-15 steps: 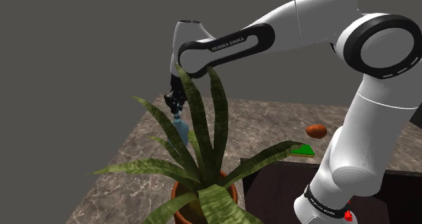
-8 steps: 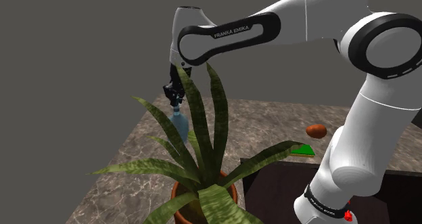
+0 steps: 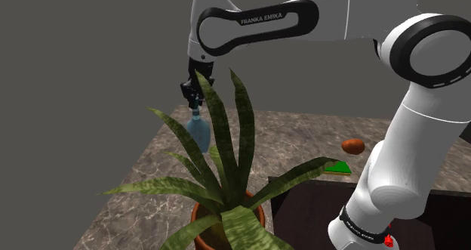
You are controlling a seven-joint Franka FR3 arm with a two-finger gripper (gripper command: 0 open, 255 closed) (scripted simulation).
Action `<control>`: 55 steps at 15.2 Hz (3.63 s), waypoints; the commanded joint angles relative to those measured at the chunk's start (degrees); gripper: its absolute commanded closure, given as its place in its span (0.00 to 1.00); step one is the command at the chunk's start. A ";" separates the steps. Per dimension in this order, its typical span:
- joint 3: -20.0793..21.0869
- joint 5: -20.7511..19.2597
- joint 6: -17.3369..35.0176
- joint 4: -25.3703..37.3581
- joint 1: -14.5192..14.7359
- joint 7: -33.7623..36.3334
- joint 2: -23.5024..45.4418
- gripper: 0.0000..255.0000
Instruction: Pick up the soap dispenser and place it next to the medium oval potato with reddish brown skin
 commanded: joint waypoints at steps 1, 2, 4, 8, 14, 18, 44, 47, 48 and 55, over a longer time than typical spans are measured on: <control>-0.03 0.00 -1.69 1.64 -0.03 0.00 -0.07 1.00; -0.03 -0.02 -2.47 2.43 -0.03 0.03 -0.05 1.00; -0.03 -0.06 -4.03 4.07 -0.03 0.10 0.03 1.00; -0.01 -0.16 -7.19 7.56 -0.01 0.25 0.36 1.00; 0.04 -0.41 -12.09 13.40 0.07 0.55 1.31 1.00; 0.10 -0.65 -15.50 17.78 0.16 0.79 2.29 1.00; -8.25 3.51 -24.27 8.52 -7.32 -14.35 -14.85 1.00; -10.78 3.57 -24.73 5.11 -8.61 -18.12 -18.36 1.00; -11.64 3.52 -24.94 4.13 -9.04 -19.38 -19.41 1.00; -18.03 2.25 -26.85 -0.63 -11.89 -28.28 -25.24 1.00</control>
